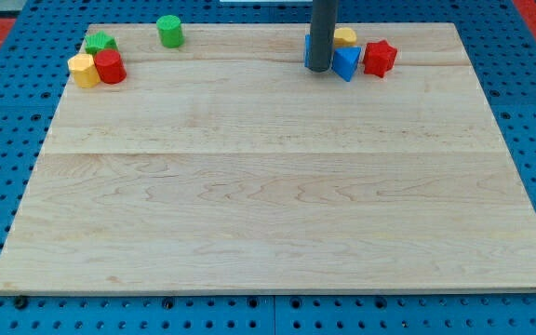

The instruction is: Move the yellow hexagon and red circle towards the group of blocks

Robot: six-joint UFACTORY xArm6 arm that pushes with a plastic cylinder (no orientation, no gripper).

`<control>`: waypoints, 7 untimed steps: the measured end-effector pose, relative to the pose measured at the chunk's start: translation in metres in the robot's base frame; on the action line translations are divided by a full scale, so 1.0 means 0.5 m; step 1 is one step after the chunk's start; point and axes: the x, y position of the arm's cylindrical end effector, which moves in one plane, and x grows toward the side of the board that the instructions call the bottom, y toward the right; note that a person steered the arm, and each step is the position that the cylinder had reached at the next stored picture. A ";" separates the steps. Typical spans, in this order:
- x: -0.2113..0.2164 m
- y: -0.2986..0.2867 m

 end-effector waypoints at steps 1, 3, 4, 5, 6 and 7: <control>-0.048 -0.122; -0.082 0.012; -0.009 -0.160; 0.061 -0.397; 0.115 -0.594; 0.115 -0.692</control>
